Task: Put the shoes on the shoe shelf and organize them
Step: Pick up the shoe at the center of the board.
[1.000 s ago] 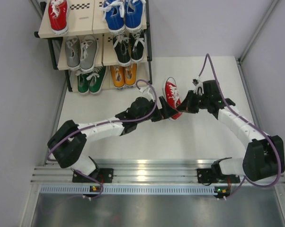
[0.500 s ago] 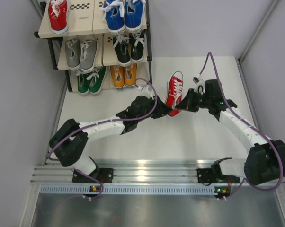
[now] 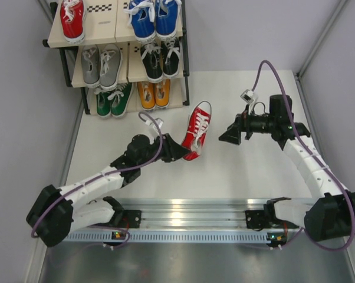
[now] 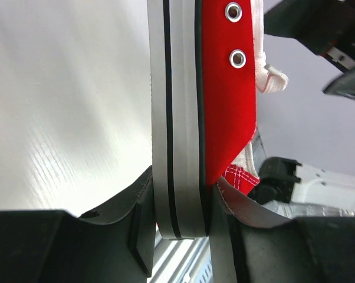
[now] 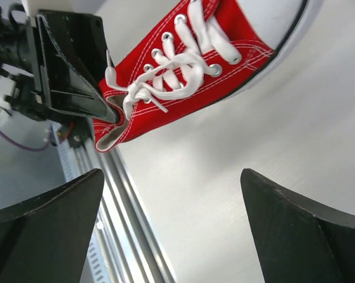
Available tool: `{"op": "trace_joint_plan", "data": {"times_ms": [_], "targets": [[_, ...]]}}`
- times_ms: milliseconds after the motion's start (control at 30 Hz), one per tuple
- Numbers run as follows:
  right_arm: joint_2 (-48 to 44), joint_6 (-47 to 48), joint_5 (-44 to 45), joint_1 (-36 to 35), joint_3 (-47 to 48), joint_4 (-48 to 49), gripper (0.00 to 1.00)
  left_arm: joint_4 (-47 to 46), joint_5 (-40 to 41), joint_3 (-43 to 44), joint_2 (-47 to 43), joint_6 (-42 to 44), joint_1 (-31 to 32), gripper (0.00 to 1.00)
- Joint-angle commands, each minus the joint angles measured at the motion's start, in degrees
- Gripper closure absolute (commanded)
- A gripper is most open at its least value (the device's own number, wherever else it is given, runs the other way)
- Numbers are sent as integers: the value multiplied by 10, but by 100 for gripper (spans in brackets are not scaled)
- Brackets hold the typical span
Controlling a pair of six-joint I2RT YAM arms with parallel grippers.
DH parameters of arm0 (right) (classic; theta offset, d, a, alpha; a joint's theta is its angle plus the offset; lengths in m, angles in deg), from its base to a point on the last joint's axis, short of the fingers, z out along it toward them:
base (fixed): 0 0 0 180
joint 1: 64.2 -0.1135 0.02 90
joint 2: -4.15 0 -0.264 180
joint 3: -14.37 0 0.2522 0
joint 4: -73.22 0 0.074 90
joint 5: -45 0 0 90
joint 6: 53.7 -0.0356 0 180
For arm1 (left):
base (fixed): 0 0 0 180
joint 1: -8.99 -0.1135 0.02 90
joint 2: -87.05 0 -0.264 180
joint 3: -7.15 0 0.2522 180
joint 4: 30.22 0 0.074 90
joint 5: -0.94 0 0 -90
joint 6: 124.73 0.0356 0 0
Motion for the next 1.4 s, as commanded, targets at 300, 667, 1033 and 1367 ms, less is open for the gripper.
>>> {"op": "trace_joint_plan", "data": {"times_ms": [300,667,1033,1367], "targets": [[20,-312,-165,12,-66,379,1,-169,-234,-43,-124,-44,-52,100],[69,-487,-149,-29,-51,525,12,-211,-285,-18,-89,-76,-52,100],[84,-573,-163,-32,-36,599,100,-82,-161,29,-105,4,-52,82],[106,-563,-122,2,9,512,100,140,-22,114,-193,150,-52,17]]}}
